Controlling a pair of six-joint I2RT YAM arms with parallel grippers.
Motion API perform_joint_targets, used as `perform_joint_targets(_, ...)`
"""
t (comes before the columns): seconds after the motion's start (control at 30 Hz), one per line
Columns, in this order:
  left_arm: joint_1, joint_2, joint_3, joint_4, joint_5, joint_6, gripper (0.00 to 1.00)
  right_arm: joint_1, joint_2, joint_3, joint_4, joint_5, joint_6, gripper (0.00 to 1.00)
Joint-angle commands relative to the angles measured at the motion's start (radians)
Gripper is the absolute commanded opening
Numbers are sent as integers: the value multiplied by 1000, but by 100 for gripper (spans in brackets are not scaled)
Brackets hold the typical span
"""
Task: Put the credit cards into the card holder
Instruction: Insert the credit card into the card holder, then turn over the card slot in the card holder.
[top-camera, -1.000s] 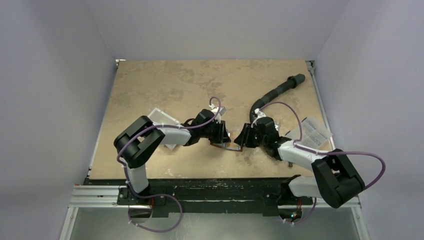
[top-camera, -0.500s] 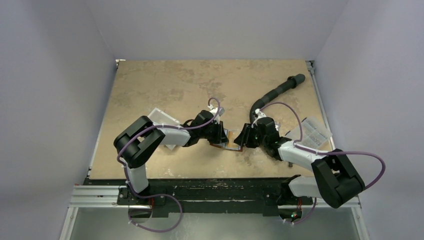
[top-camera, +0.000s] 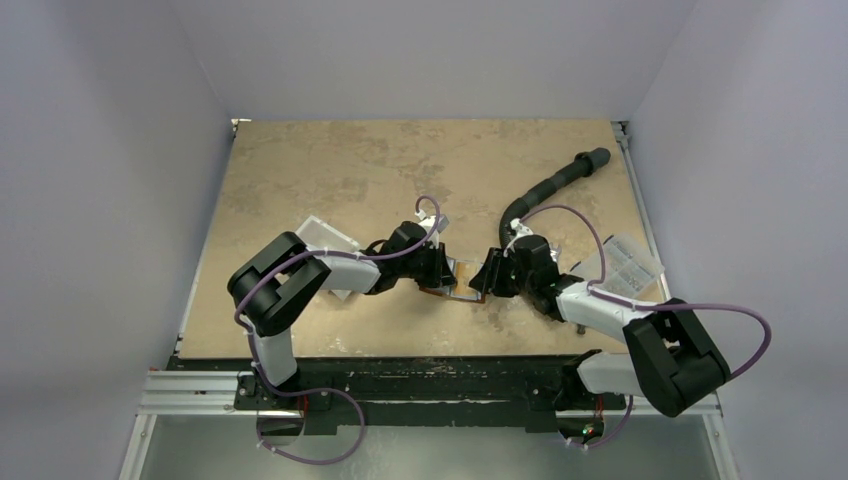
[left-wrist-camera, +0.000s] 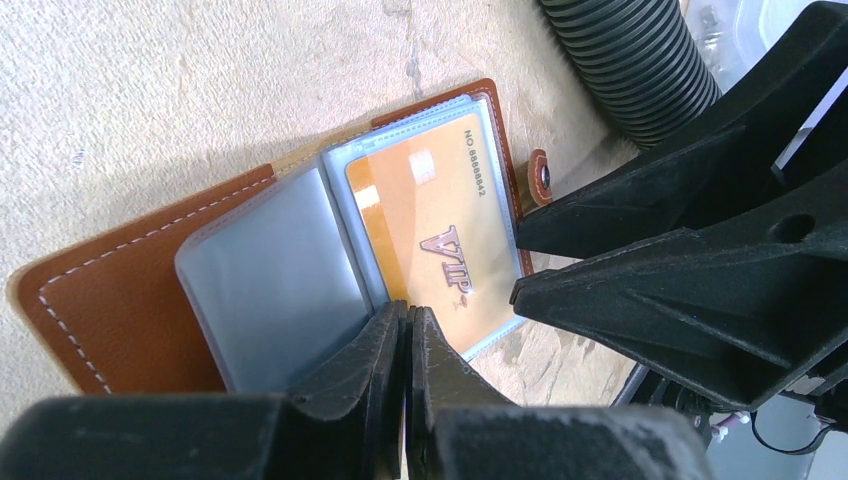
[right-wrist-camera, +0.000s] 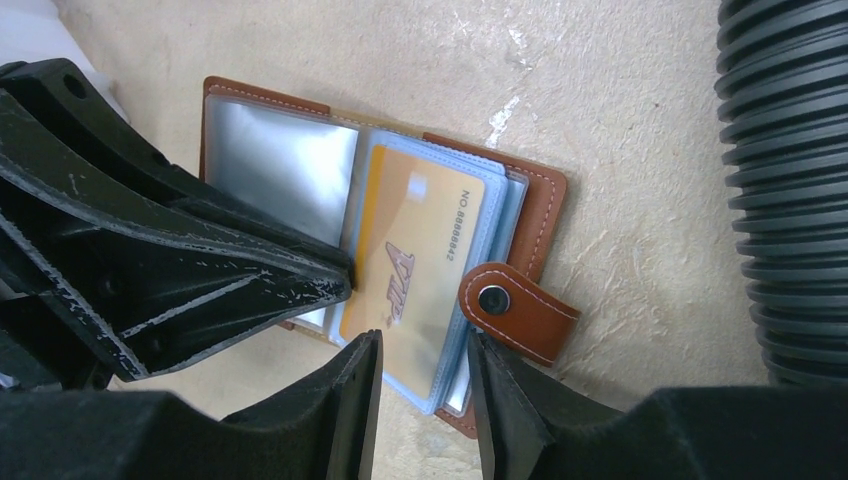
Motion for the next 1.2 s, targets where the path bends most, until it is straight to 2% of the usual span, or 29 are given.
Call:
perform_joint_targets(0.0,0,32,-34,-51,-22,29,0,-5,-23,8,-13,21,-21,45)
perform_joint_targets(0.2,0,31,-36,-45,-15,27,0,-5,-5,6,21,-11,-38,43)
perform_joint_targets(0.47,1,31,-37,-44,-11,28,0,-5,-67,-8,21,-8,-41,42)
perform_joint_targets(1.17,0,33,-35,-42,-4,30,0,-5,-4,-6,39,-19,-42,42)
